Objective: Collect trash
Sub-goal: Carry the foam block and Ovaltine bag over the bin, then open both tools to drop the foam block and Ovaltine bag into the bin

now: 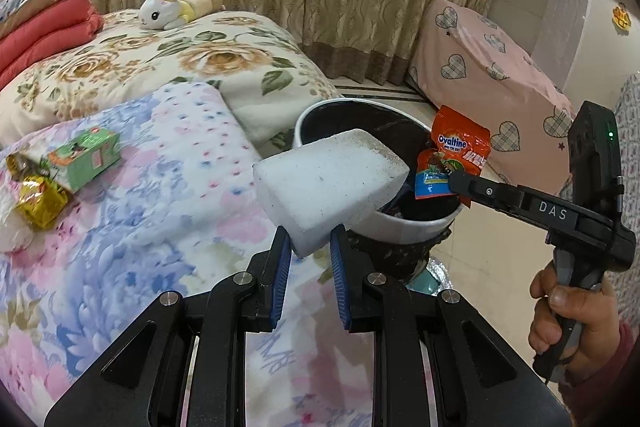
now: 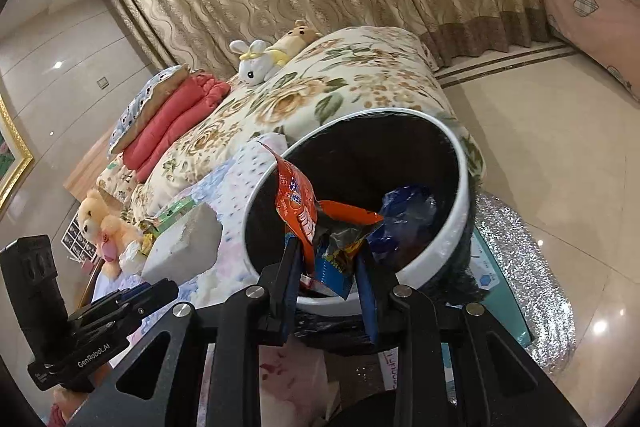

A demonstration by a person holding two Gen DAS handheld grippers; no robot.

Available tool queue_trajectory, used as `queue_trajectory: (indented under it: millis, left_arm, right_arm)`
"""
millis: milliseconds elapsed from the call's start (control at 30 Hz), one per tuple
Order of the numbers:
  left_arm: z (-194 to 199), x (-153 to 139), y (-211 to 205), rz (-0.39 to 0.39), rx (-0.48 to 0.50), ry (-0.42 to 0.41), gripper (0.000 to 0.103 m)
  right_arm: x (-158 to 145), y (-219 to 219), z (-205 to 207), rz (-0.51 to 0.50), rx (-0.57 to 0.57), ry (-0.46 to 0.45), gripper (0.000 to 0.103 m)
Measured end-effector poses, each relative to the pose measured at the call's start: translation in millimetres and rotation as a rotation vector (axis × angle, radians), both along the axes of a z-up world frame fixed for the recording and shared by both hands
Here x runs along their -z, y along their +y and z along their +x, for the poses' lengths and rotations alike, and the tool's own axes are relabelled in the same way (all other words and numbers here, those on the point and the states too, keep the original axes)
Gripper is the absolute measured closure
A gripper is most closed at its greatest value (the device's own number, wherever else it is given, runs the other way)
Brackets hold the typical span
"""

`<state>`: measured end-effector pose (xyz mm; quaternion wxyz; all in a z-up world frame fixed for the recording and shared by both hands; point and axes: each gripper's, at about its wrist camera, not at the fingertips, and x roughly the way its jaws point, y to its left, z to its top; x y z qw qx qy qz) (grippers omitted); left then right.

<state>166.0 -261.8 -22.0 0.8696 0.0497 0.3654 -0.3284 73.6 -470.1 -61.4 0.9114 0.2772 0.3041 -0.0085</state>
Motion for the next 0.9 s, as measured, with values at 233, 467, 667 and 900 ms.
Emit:
queue_trajectory:
  millis: [233,467,667,900]
  left_arm:
    - [4,0,-19,0.02,0.014,-0.003,0.084]
    - [10,1,-37,0.037,0.027,0.004,0.084]
    - [11,3,-49,0.064,0.039,-0.011,0.084]
    - [16,3,-63,0.074,0.056,-0.006,0.084]
  right_arm:
    - [0,-12,2,-0.001,0.01,0.008,0.076]
    - [-2,-19,7,-0.011,0.016,0.017,0.073]
    - [-1,-24,15,-0.017,0.011,0.033,0.073]
    - [4,-30,20,-0.01,0.013,0.047,0.072]
